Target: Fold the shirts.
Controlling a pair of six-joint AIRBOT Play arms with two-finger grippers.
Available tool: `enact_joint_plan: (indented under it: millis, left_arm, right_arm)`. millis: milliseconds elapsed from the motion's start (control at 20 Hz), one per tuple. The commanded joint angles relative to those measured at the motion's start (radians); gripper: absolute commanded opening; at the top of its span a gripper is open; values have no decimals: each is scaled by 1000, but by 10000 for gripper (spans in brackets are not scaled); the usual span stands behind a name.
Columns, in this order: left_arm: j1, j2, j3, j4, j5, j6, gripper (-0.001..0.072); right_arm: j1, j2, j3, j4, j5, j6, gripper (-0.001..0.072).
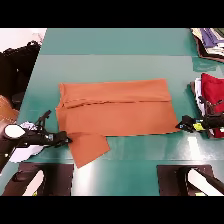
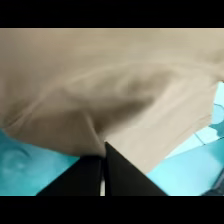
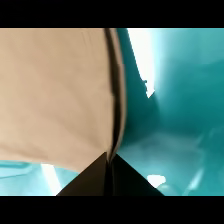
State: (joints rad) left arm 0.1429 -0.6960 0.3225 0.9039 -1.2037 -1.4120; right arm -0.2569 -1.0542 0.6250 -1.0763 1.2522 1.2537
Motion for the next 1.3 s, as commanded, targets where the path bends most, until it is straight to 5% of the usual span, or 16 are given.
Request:
enact_joint_plan:
  millis: [0,150,350,550,800,1250]
  left_arm:
    - [0,89,106,137,-111,-56,29]
    - [0,189,128,129,-301,-87,30]
    - [0,265,139,30,-507,-157,30]
    - [0,188,287,61,-318,-117,30]
    - [0,-173,459,84,-101,-19,31]
    - [0,-660,690,19,99,41,32]
  right_arm:
    - [2,127,0,-134,133,-4,15]
    - [1,259,0,-278,294,37,15]
    - [2,416,2,-285,380,97,15]
    - [2,363,114,-277,360,112,14]
    - [6,75,314,-222,262,109,15]
    - [180,-430,654,-171,153,132,16]
